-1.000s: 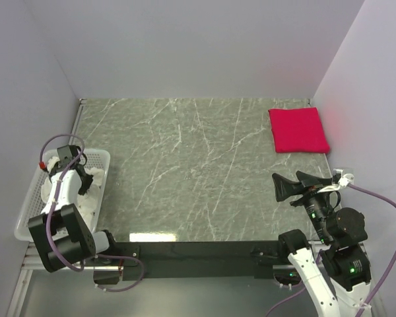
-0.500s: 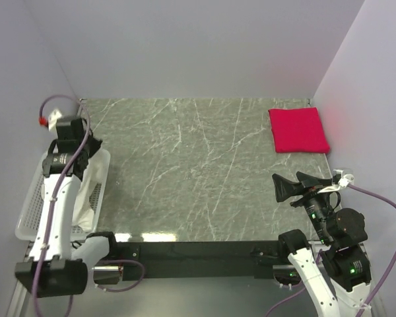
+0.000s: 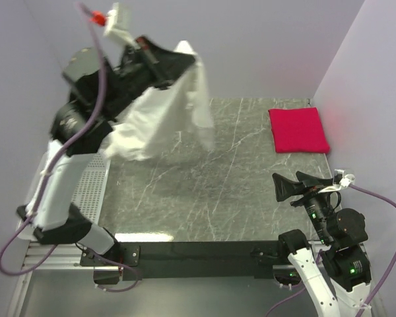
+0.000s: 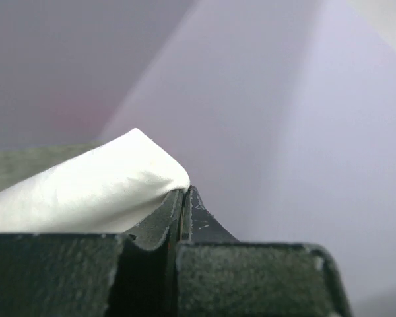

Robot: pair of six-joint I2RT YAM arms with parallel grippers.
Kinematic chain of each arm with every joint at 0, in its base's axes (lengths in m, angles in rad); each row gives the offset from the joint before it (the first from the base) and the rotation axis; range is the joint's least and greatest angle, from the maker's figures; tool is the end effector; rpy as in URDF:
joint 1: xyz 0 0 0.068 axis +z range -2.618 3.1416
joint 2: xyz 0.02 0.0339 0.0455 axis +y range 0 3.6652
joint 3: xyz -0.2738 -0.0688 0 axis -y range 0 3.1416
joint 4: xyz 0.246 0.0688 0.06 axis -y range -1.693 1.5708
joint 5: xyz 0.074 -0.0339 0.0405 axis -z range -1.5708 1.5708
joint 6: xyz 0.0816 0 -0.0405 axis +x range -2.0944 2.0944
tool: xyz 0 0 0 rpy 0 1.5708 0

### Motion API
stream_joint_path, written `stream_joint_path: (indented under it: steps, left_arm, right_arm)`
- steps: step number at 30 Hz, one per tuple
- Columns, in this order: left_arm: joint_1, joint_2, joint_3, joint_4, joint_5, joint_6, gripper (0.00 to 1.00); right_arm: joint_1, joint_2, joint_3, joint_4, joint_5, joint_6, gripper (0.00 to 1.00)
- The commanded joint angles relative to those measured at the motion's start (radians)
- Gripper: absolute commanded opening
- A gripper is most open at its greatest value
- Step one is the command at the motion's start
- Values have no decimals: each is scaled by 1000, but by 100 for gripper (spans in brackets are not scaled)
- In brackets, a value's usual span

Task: Fold and stack the t-shirts
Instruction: Move the tshirt to the center of the board

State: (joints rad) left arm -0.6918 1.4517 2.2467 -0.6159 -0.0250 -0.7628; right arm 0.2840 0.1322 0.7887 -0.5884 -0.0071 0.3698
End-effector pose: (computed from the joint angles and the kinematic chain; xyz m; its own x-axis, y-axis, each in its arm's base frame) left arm 0.2092 -0.1707 0.6307 -0.3284 -0.6249 -0.7083 0.5421 0.4894 -0.6831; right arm 0.0594 0.0179 0.3579 -0.0428 0.3640 -0.9304 -0.2912 0.8863 0.3601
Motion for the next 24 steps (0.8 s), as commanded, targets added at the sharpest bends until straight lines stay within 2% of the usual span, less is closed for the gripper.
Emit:
stream_joint_path:
  steps: [1, 3, 5, 8, 11, 12, 13, 14, 16, 17, 18, 20, 23, 24]
  left_arm:
    - [-110, 130, 171, 93, 158, 27, 0]
    - [-115, 115, 96, 178, 204, -4, 0]
    - [-115, 52, -51, 241, 176, 5, 0]
    - [-117, -16, -218, 251, 85, 43, 1]
    - [-115, -71, -421, 220, -74, 88, 5]
    - [-114, -88, -484, 213, -190, 91, 6]
    - [-109, -117, -543, 211, -243, 91, 5]
    - [-101, -129, -664, 209, -306, 88, 5]
    - [-43, -145, -778, 206, -418, 83, 6]
    - [-13, -142, -873, 202, -430, 68, 7]
    - [65, -139, -913, 200, -429, 62, 10]
    - [130, -108, -998, 226, -415, 80, 23]
    - [184, -47, -1009, 228, -418, 131, 42]
    - [186, -18, -998, 210, -420, 135, 59]
  right_arm:
    - [7, 12, 15, 36, 27, 9, 100]
    - [7, 17, 20, 26, 32, 4, 99]
    - [7, 15, 23, 15, 35, 0, 99]
    - [9, 14, 18, 7, 35, -11, 99]
    - [9, 26, 18, -4, 22, -11, 99]
    - [9, 43, 20, -7, 16, -6, 99]
    - [9, 52, 21, -10, 10, -5, 98]
    - [9, 61, 23, -17, -11, -2, 98]
    - [7, 105, 26, -30, -37, 8, 97]
    - [7, 122, 29, -45, -44, 12, 97]
    - [9, 165, 30, -54, -53, 18, 95]
    - [7, 217, 33, -79, -97, 20, 94]
    - [7, 349, 37, -112, -163, 17, 89]
    - [9, 427, 38, -120, -213, 15, 87]
